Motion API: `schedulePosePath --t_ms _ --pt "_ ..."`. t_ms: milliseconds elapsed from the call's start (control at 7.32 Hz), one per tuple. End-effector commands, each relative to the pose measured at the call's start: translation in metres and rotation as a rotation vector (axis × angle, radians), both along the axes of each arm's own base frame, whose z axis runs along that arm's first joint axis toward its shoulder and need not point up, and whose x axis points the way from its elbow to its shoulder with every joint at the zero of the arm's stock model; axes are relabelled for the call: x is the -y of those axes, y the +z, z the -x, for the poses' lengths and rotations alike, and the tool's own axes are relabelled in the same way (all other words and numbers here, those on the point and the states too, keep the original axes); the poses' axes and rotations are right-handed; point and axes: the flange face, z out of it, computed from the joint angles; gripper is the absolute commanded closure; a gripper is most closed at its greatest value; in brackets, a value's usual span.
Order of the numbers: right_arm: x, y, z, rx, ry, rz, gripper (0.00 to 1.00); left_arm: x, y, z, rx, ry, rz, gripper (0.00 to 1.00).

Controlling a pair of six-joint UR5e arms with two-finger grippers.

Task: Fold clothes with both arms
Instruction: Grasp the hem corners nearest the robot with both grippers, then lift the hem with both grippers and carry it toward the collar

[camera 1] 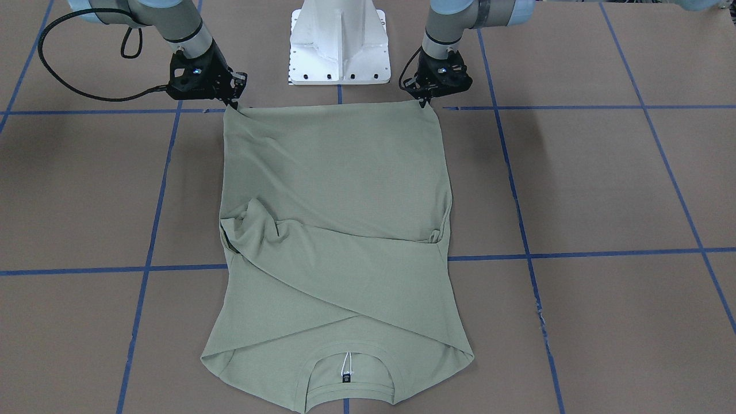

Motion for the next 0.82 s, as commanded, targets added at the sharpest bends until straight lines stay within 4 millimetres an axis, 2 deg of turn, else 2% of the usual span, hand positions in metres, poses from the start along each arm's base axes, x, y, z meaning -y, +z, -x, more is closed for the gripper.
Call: schedulePosePath --t_ms 0,273,410,683 --pt "-0.003 0.002 -0.022 0.002 -0.008 0.013 1.0 -0.004 -0.027 0.024 -0.061 0.001 -0.007 1.0" --pt "-0.017 -0.006 -0.045 0.029 -0.043 0.033 1.0 -0.014 -0.049 0.056 -0.119 0.002 -0.009 1.0" --pt "-0.025 -0.006 -0.057 0.036 -0.076 0.059 1.0 -0.024 -0.062 0.066 -0.151 -0.001 0.019 1.0" --pt "-0.042 -0.007 -0.072 0.053 -0.158 0.126 1.0 -0.065 -0.088 0.089 -0.17 0.059 0.059 1.0"
